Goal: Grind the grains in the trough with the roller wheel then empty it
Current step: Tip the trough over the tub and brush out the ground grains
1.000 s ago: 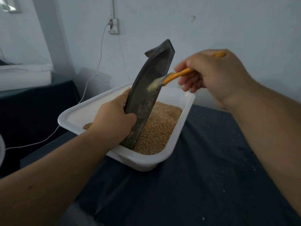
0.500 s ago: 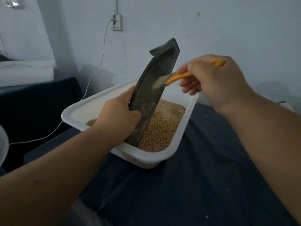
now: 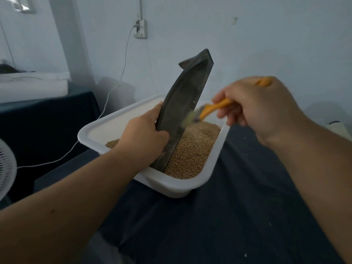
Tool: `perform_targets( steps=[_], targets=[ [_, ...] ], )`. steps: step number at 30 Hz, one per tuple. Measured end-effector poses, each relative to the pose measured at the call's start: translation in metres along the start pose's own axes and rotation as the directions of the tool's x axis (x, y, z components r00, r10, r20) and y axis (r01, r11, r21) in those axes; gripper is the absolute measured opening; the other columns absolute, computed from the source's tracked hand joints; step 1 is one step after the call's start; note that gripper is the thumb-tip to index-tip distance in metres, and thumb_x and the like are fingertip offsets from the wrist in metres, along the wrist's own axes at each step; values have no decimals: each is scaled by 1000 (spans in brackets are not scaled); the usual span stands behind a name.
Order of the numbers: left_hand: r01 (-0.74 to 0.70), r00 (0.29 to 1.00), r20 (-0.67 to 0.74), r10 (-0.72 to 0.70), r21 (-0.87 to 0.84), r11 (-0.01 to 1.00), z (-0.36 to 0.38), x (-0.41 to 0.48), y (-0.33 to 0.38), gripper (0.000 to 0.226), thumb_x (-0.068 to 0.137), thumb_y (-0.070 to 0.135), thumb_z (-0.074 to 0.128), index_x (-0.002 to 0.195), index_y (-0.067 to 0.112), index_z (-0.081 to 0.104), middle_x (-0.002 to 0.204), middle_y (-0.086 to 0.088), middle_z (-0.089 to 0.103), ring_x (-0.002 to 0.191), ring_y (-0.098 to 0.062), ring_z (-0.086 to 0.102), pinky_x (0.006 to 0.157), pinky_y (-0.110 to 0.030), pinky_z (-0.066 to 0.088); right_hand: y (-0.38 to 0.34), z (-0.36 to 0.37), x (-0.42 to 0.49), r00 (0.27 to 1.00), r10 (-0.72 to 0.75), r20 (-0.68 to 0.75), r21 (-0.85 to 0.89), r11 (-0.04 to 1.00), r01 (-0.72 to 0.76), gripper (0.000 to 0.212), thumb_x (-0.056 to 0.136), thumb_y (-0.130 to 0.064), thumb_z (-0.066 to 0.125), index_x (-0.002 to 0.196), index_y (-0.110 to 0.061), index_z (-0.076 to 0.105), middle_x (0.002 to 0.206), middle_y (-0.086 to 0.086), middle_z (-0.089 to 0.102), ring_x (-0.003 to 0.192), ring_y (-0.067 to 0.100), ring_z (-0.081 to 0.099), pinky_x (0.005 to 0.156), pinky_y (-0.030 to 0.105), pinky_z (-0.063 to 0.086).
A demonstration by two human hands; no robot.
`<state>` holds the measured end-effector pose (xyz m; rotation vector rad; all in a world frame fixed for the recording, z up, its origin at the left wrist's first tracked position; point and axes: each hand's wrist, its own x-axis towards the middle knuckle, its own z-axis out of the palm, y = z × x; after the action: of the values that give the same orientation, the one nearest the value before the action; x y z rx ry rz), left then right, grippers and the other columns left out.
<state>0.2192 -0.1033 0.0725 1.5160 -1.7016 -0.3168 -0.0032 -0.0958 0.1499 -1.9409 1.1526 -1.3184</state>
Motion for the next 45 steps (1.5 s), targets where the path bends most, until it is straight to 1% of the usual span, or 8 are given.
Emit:
perform_targets(
  steps=[7,16,21,27,30,36,41,45],
  targets=[
    [1,1000,-18,-1,4,1000,0,-3,3,66,83,18,55,136,51,38,78,17,64,66,8,61,40,-7,42,15,43,-9,988,72,135,19,997,-75,19,93,-30,55,99,-24,72,81,-1,73,76,12,70,72,30,58],
    [17,1000,6,-17,18,1000,-1,-1,3,68,82,17,54,138,51,37,82,25,61,66,3,62,41,-5,41,14,12,-15,995,-48,-83,-36,998,45,24,81,-31,50,83,-24,73,71,-2,71,63,11,68,54,19,51],
    [32,999,8,-32,12,999,-1,-2,5,70,83,18,55,140,53,34,85,26,62,67,1,63,46,-6,43,23,32,-12,996,76,-52,30,997,-74,20,91,-22,53,90,-22,73,78,2,72,74,17,70,71,38,60],
    [33,999,-5,-33,1,999,0,-1,2,71,83,17,55,142,51,33,86,26,61,65,2,62,42,-5,42,23,12,-22,986,-41,-160,-120,993,22,26,76,-29,48,76,-17,72,68,6,69,64,24,66,53,39,55],
    [27,999,-21,-26,18,999,0,-1,1,69,84,19,56,140,52,34,83,24,61,66,1,62,43,-6,41,19,21,-29,1000,-30,3,140,990,30,24,82,-22,50,85,-21,74,73,6,72,66,20,68,54,23,51],
    [16,998,-62,-16,9,1000,0,-2,2,65,86,23,57,140,51,35,83,27,60,68,5,60,44,-4,40,31,38,-29,979,174,111,451,869,-205,26,78,-21,50,81,-13,74,75,17,71,62,24,67,50,25,50],
    [33,998,-50,-32,9,999,-1,-3,2,70,85,19,56,145,47,31,94,18,62,75,-1,60,52,-9,43,45,38,-32,928,288,236,517,772,-371,33,88,-12,44,79,-7,76,76,21,71,61,25,66,51,26,50],
    [39,998,-39,-39,-7,999,-2,-3,3,70,85,17,54,144,48,32,95,19,63,71,-4,63,45,-11,48,36,33,-34,934,181,309,338,897,-286,28,78,-13,48,77,-8,76,75,22,71,60,28,66,48,26,50]
  ],
)
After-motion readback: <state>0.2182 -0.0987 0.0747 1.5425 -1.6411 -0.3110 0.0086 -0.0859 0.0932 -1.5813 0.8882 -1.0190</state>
